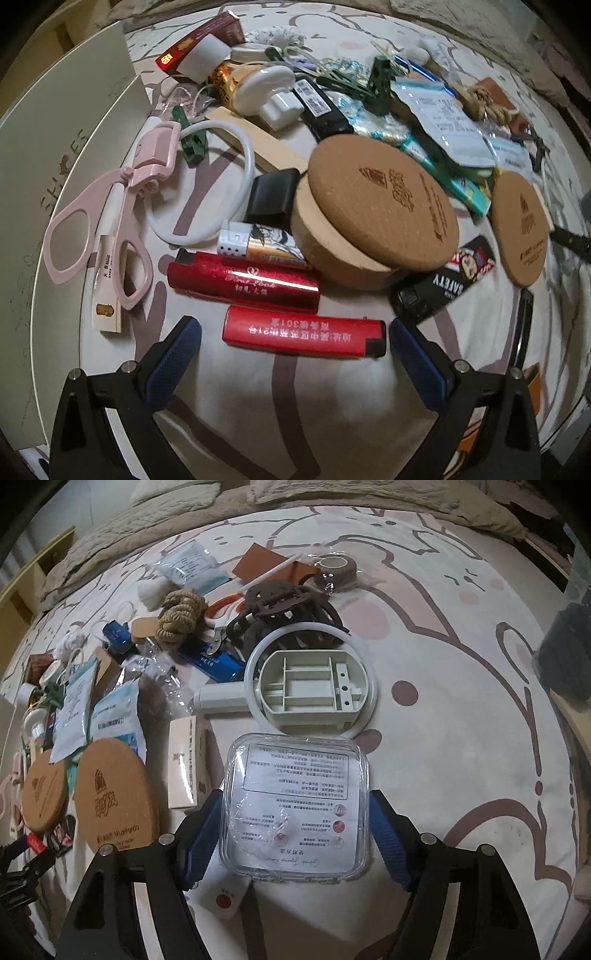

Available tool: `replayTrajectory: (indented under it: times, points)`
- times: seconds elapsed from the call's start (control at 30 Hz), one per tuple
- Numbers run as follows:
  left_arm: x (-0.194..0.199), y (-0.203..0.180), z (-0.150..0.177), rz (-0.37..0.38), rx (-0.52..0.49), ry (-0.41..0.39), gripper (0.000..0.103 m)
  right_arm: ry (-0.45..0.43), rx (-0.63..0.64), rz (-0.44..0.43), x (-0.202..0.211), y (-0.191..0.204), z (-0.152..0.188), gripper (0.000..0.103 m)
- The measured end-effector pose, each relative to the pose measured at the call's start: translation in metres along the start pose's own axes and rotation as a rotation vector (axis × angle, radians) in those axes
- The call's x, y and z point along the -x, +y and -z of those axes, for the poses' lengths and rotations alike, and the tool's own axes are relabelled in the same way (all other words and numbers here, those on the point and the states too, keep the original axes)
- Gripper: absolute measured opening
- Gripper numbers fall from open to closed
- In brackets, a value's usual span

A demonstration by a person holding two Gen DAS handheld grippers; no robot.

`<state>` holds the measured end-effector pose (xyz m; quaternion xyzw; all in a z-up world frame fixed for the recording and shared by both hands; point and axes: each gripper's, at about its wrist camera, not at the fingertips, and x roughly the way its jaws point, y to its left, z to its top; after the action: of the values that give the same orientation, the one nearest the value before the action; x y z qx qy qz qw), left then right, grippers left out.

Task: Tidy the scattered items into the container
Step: 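Close the right gripper on the clear plastic case while the left gripper closes on the red lighter, then lift the red lighter and clear plastic case off the bed with both grippers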

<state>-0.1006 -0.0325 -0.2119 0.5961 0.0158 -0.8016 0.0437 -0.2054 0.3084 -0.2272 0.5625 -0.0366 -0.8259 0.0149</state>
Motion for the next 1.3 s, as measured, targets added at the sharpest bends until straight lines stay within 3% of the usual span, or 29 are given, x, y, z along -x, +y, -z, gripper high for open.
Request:
replayTrajectory:
  times: [0.27,0.4,0.67,0.87,0.97,1.3]
  points:
    - [0.004,0.005,0.002,-0.003,-0.009,0.016,0.103,-0.009,0.04,-0.039,-0.002,-0.001,0.008,0.077]
    - [0.011,0.002,0.004,0.006,-0.053,0.005,0.081,-0.026,0.04,-0.042,-0.003,-0.001,0.009,0.077]
    - [0.018,0.004,0.009,0.014,-0.087,0.011,0.081,-0.053,0.039,-0.037,-0.002,-0.001,0.012,0.077]
    - [0.012,-0.02,-0.008,0.01,-0.101,0.014,0.081,-0.055,0.026,-0.025,0.001,0.0,0.012,0.077]
    - [0.002,-0.039,-0.036,0.004,-0.117,-0.003,0.081,-0.052,0.027,-0.005,0.004,0.001,0.012,0.077]
    - [0.019,-0.028,-0.047,0.005,-0.093,-0.064,0.081,-0.113,0.055,0.017,0.033,0.009,0.013,0.077]
